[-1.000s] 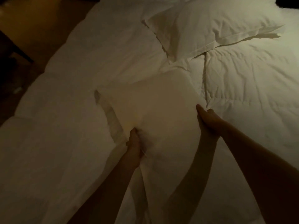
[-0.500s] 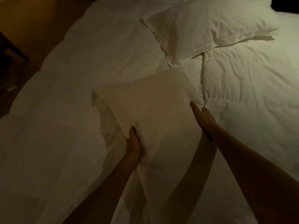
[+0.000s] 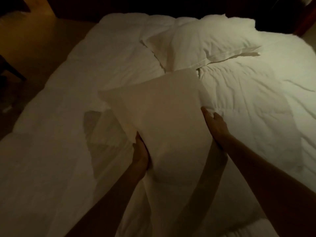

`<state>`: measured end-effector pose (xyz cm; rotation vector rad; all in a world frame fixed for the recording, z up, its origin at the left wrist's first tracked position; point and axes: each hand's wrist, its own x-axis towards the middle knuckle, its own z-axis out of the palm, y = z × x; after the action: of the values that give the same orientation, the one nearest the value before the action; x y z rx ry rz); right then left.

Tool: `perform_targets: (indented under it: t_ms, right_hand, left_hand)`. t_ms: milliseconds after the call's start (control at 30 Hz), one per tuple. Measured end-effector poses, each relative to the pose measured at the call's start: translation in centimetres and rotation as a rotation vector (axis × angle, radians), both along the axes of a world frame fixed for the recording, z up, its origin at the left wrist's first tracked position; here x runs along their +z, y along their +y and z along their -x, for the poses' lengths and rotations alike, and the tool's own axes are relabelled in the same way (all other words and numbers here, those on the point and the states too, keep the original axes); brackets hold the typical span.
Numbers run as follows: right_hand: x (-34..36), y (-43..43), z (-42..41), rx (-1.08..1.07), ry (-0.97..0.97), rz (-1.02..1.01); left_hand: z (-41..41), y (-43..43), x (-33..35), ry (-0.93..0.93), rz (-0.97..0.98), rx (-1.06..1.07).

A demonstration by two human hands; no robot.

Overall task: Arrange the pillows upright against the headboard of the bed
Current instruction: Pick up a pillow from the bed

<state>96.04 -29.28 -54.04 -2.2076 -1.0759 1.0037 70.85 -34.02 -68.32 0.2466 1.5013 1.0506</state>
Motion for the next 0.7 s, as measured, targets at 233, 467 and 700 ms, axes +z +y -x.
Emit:
perform_targets:
  t_ms: [233,467,700]
  right_hand:
    - [9.2,-4.1,-0.5,-0.125,0.027,-0.150]
    - [20.0,-9.2,-2.0,-0.273,0.086,-0.330]
    - [31.0,-15.0,-3.7,-0.425,0.146,-0.482]
  left_hand:
    - [0.3,1.5,6.5,0.019,-0.177,-0.192]
    - [-2.3,-1.0,25.6,0.348,-0.440,-0.362]
    - [-5.0,-3.0,39.0,0.438,-0.638,-0.532]
